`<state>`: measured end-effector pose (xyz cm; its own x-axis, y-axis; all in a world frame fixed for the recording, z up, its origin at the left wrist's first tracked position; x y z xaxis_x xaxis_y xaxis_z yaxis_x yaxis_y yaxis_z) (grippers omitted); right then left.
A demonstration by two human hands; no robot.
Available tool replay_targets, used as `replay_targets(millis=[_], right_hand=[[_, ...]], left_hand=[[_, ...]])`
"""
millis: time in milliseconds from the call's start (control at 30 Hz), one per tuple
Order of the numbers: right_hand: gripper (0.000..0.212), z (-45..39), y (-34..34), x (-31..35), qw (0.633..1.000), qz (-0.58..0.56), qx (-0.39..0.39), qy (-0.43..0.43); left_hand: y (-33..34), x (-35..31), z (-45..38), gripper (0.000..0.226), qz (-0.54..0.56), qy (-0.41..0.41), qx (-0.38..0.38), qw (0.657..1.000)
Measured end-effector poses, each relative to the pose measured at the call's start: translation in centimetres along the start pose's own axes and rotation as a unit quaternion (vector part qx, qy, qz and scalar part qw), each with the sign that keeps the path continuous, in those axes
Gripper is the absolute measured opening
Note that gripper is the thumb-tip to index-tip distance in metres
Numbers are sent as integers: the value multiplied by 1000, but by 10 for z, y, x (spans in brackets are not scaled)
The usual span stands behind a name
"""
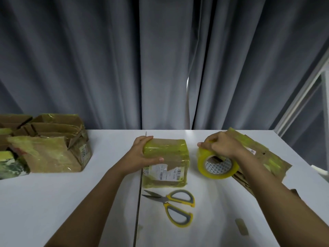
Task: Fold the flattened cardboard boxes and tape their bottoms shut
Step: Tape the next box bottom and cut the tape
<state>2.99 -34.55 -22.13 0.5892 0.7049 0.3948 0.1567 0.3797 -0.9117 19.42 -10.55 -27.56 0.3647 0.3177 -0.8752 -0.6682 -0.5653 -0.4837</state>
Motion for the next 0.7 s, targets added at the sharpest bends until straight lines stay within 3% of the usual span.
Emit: replay_targets(millis=[267,367,433,567,700], right_hand=[[40,-5,16,6,998,62,16,6],[42,-2,25,15,994,109,0,-9],[43,0,30,21,990,137,-22,-21],[41,3,38,29,982,178,-49,-27],[33,11,42,31,977,201,-58,-35]], left_hand=[[0,-1,-2,107,-19,-11,15,1000],[-4,-8,-3,119,-165,-16,25,986],[-3,-20,-1,107,-281,23,19,959],[37,-57,2,78,-424,190,65,883],[77,-60,8,71,-389,183,99,898]])
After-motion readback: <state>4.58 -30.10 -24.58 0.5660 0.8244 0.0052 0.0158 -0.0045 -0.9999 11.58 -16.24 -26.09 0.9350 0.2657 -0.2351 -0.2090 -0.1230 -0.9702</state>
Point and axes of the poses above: each hand's wrist, its own z-axis away from the middle knuckle, its own y-axis out of the palm, x = y × z, the point moved 1 cm from there along -z, towards the middle knuckle, and after that the axes turned 6 degrees about z, right-handed, at the moved point
